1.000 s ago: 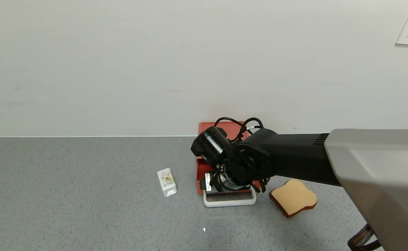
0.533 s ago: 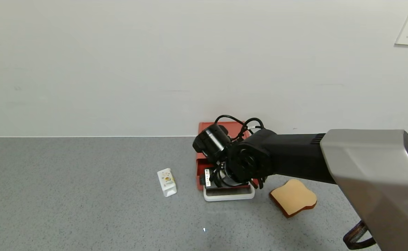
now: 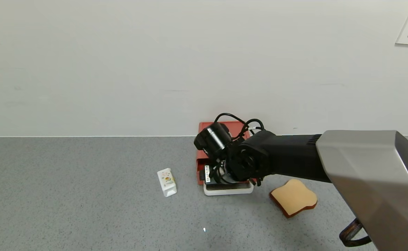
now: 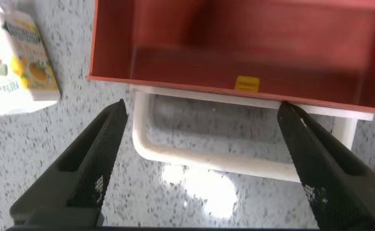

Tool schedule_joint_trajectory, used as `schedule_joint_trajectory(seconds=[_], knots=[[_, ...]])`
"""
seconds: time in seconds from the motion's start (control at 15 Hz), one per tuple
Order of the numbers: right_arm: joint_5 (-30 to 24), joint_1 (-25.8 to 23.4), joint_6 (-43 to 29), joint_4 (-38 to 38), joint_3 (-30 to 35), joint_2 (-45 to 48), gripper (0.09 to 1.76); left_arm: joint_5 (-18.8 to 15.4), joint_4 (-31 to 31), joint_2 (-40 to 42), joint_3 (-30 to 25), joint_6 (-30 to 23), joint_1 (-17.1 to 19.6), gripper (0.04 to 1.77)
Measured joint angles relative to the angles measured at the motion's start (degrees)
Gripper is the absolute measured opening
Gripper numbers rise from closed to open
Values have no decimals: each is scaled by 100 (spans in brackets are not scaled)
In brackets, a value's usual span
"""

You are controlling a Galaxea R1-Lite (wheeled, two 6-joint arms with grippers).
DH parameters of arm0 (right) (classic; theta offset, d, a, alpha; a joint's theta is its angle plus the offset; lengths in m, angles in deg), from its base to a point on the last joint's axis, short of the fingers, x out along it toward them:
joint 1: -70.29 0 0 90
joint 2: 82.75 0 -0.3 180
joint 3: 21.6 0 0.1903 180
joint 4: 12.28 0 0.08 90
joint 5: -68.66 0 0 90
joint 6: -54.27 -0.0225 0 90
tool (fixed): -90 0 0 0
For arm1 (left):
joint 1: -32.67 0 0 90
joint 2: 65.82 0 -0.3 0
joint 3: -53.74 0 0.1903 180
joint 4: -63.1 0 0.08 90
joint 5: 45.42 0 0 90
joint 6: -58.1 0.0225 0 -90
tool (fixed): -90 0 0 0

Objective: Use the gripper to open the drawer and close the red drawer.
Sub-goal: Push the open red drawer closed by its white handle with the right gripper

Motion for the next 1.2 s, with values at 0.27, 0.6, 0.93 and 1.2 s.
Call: schedule_joint_trajectory(seconds=[0.27,0.6,0.93,1.2], knots=[[2,-22,77,176,0,-30,171,1,-2,0,0,0,0,172],[7,-77,195,451,0,-73,171,0,-2,0,0,0,0,172],[10,-173,385,778,0,-158,171,0,0,0,0,0,0,172],[35,-221,488,958,0,-222,171,0,0,0,0,5,0,172]])
